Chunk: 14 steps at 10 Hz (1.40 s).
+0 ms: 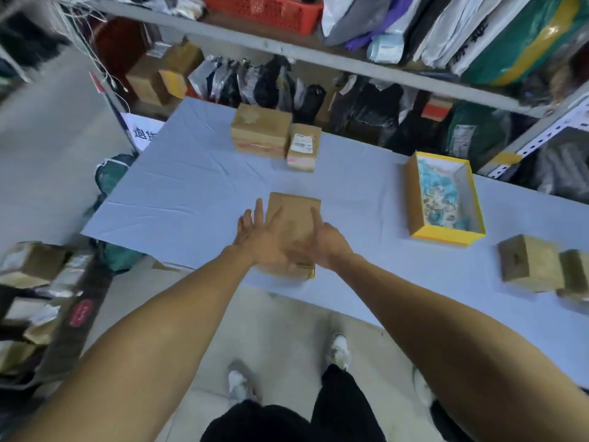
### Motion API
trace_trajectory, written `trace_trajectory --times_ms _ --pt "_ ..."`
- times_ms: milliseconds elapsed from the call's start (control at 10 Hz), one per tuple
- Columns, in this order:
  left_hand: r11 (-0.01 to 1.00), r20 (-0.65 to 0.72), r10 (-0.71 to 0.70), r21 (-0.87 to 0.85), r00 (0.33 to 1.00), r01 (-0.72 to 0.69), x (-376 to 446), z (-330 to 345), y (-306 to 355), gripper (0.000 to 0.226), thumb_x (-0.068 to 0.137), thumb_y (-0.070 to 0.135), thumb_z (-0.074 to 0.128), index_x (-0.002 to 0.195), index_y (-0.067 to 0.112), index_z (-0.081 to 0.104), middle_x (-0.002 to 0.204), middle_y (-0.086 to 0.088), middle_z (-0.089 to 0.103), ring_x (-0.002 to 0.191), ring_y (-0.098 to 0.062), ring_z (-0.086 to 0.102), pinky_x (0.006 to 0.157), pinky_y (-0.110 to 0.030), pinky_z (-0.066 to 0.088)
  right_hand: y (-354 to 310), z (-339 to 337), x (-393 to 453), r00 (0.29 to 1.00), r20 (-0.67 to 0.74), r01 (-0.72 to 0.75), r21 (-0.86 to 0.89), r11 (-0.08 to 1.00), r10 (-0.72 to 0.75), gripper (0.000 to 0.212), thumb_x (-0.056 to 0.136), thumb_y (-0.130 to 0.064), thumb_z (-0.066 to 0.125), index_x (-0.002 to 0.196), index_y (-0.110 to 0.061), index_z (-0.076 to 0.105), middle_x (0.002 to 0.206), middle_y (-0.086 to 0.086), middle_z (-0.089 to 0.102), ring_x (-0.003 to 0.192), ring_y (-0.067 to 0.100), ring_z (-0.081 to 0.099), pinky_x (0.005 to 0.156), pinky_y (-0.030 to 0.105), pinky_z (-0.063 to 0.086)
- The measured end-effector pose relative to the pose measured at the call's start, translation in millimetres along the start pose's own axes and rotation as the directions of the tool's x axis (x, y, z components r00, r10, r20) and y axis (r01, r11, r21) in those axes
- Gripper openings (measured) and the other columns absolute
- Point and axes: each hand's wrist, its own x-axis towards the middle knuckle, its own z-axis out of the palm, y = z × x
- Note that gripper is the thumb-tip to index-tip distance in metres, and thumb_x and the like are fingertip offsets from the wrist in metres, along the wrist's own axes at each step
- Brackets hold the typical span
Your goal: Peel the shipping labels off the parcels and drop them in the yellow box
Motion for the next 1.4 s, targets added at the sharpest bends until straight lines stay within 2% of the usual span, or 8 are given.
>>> trace_trajectory --times_ms 200,300,500,600,900,1100,1300,1400 --pt "0.991 0.114 0.083 -0.114 0.99 -0.069 -17.5 25.3 -30.7 0.14 0.063 0.043 0.088 0.145 0.048 -0.024 0.149 -0.015 -0.043 0.133 -0.046 0.033 0.105 -0.051 0.04 -17.9 37.6 -23.7 0.993 0.056 -0.104 0.003 0.995 0.104 0.123 0.074 -0.043 0.079 0.15 -0.037 -0.018 0.159 0.016 -0.002 0.142 0.046 0.017 0.111 0.06 0.027" --pt "0.98 0.095 0.137 -0.161 0.986 -0.12 -9.4 28.0 -30.7 0.131 0.071 0.029 0.085 0.147 0.047 -0.02 0.156 -0.021 -0.027 0.13 -0.045 0.042 0.101 -0.05 0.044 -11.8 48.7 -13.4 0.984 0.088 -0.139 -0.163 0.977 0.155 0.138 0.067 -0.05 0.083 0.143 -0.041 -0.032 0.16 0.016 -0.014 0.141 0.046 0.024 0.106 0.054 0.038" --pt "0.961 0.029 0.139 -0.246 0.99 -0.128 3.7 25.5 -36.2 0.117 0.077 0.023 0.08 0.15 0.047 -0.007 0.15 -0.019 0.027 0.124 -0.041 0.05 0.095 -0.044 0.048 -23.7 49.3 -2.8 0.988 0.028 -0.15 -0.121 0.981 0.154 0.121 0.08 -0.03 0.076 0.149 -0.037 -0.023 0.132 0.021 0.037 0.103 0.042 0.057 0.089 0.047 0.05" --pt "0.958 -0.032 0.114 -0.26 0.993 -0.118 9.0 10.1 -49.1 0.119 0.077 0.027 0.08 0.151 0.044 -0.012 0.153 -0.019 0.024 0.128 -0.039 0.048 0.096 -0.042 0.047 -43.6 38.6 11.6 0.996 0.012 -0.091 -0.088 0.992 0.092 0.12 0.079 -0.033 0.075 0.15 -0.036 -0.022 0.125 0.017 0.04 0.101 0.041 0.057 0.082 0.043 0.049" --pt "0.958 -0.168 -0.077 -0.285 0.983 0.026 34.5 -77.7 -137.6 0.125 0.074 0.034 0.08 0.149 0.041 -0.02 0.137 -0.019 0.039 0.109 -0.04 0.055 0.086 -0.045 0.05 -151.2 24.1 91.6 0.983 0.038 0.185 -0.172 0.968 -0.181 0.121 0.079 -0.045 0.072 0.145 -0.035 -0.029 0.123 0.015 0.039 0.092 0.034 0.057 0.076 0.037 0.046" --pt "0.901 -0.186 -0.179 -0.426 0.966 0.085 70.6 -118.0 -207.8 0.135 0.068 0.04 0.083 0.149 0.033 -0.025 0.136 -0.018 0.04 0.111 -0.038 0.054 0.087 -0.044 0.049 -222.3 26.2 156.3 0.953 0.097 0.301 -0.208 0.931 -0.286 0.096 0.082 -0.036 0.062 0.148 -0.042 -0.008 0.139 0.021 0.034 0.117 0.041 0.047 0.091 0.05 0.048" --pt "0.852 -0.122 -0.201 -0.511 0.972 0.112 178.7 -164.8 -274.3 0.114 0.069 0.053 0.081 0.153 0.032 0.007 0.142 -0.009 0.036 0.12 -0.038 0.047 0.092 -0.049 0.052 -276.2 28.3 263.3 0.962 0.068 0.274 -0.249 0.929 -0.266 0.098 0.085 -0.04 0.058 0.151 -0.035 -0.016 0.154 0.025 0.016 0.125 0.046 0.042 0.097 0.048 0.044" --pt "0.939 -0.199 -0.165 -0.331 0.966 0.093 222.3 -184.6 -294.6 0.125 0.066 0.031 0.086 0.154 0.029 -0.003 0.146 -0.016 0.031 0.122 -0.039 0.048 0.094 -0.046 0.047 -291.8 22.2 315.5 0.964 0.092 0.266 -0.294 0.918 -0.25 0.096 0.087 -0.031 0.056 0.152 -0.032 -0.016 0.153 0.027 0.014 0.122 0.046 0.046 0.093 0.044 0.046"
